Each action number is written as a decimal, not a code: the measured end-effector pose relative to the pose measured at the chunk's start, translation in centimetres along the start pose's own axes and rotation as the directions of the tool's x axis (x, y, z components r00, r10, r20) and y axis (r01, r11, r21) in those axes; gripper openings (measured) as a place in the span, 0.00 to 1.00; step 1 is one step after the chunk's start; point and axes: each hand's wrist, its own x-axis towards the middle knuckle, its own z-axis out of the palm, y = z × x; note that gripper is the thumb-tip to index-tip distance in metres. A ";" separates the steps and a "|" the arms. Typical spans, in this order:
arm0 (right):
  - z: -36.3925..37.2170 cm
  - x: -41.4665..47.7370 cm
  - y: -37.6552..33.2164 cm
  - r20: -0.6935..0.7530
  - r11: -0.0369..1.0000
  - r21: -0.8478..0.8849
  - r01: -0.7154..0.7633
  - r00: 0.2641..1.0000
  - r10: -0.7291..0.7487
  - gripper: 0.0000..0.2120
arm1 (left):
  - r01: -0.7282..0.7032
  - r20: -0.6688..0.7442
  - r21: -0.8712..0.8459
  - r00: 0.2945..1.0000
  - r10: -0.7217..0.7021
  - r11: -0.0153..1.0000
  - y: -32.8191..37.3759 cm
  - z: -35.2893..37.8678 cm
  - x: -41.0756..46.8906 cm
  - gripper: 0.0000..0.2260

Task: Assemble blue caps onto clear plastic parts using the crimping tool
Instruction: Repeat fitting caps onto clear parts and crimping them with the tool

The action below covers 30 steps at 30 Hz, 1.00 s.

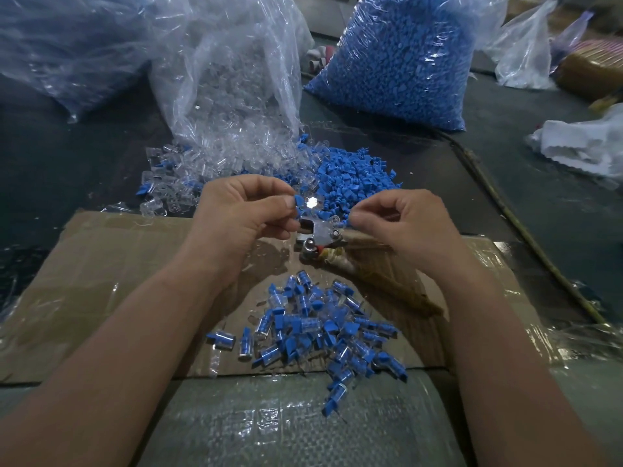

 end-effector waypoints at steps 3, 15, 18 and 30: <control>-1.1 0.0 0.8 0.286 0.956 -0.278 -0.092 0.943 0.174 0.25 | 0.005 -0.013 -0.017 1.000 -0.005 1.000 -0.1 -0.1 0.1 0.04; -0.8 0.0 0.4 0.333 0.883 -0.469 -0.012 0.924 0.189 0.24 | -0.017 0.006 -0.028 1.000 0.017 0.999 -0.2 -0.1 0.2 0.05; 0.1 0.0 0.0 0.262 0.832 -0.552 0.044 0.957 0.123 0.09 | -0.022 0.007 -0.007 1.000 0.022 1.000 -0.2 -0.4 0.4 0.06; 1.0 0.0 0.0 -0.009 0.908 -0.417 0.052 0.998 -0.061 0.08 | -0.083 -0.032 -0.010 0.996 0.082 0.997 -0.4 -0.5 0.7 0.07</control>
